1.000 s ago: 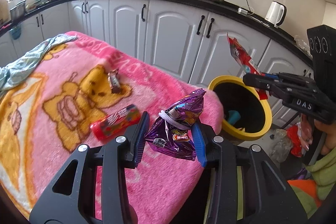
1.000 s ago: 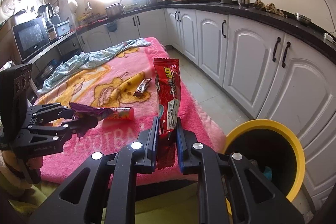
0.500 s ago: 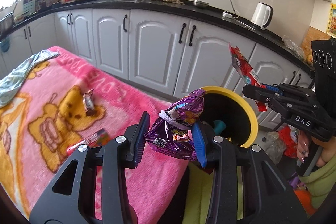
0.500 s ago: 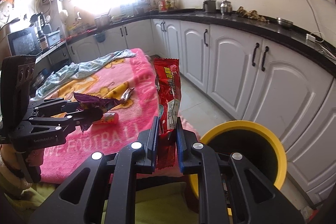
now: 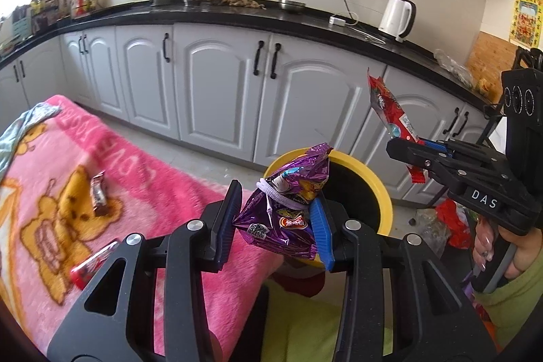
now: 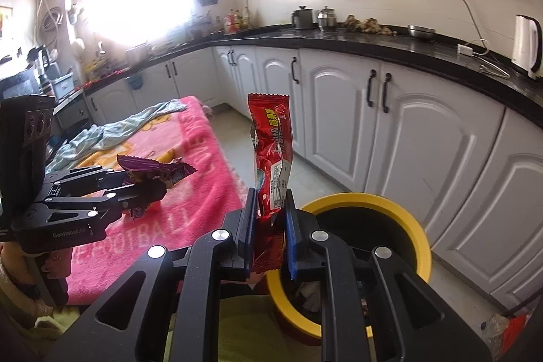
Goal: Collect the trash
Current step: 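Carry the purple bag and red wrapper over the yellow bin with both tools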
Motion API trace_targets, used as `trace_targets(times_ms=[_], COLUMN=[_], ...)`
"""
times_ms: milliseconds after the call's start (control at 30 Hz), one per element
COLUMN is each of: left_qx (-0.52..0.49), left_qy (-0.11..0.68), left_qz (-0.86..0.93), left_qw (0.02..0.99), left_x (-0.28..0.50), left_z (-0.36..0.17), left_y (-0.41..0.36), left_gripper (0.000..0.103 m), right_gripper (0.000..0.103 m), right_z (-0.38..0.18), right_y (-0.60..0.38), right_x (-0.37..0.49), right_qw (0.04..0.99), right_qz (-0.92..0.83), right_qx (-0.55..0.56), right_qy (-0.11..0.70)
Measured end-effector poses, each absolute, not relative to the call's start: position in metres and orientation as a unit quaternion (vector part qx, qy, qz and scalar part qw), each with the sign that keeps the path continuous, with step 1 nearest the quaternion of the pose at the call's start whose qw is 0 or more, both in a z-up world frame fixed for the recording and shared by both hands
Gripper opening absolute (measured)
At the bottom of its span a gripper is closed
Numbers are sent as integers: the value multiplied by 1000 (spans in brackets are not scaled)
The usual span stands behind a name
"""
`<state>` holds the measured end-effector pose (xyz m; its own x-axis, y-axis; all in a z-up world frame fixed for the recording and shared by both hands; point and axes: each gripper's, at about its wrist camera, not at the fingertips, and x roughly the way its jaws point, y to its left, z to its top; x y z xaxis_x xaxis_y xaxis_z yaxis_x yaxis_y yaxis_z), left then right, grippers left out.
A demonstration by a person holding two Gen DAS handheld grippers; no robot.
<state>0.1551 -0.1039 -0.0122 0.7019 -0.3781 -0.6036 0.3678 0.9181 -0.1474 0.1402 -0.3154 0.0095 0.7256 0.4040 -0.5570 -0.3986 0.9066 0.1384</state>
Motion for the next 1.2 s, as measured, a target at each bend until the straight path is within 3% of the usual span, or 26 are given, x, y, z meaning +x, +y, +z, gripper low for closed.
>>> trace_targets(times_ms=[733, 1200], left_qx=[-5, -12], left_qy=[358, 396], left_qz=[-251, -258], left_qw=[899, 881], left_x=[191, 226], left_z=[-40, -83], left_y=[-170, -196], left_gripper=[32, 32], right_gripper=[15, 15], right_z=[-10, -50], right_y=[-387, -404], right_x=[146, 174], right_qw=[939, 925], right_qz=[145, 121], right_qx=[71, 97], right_qy=[303, 346])
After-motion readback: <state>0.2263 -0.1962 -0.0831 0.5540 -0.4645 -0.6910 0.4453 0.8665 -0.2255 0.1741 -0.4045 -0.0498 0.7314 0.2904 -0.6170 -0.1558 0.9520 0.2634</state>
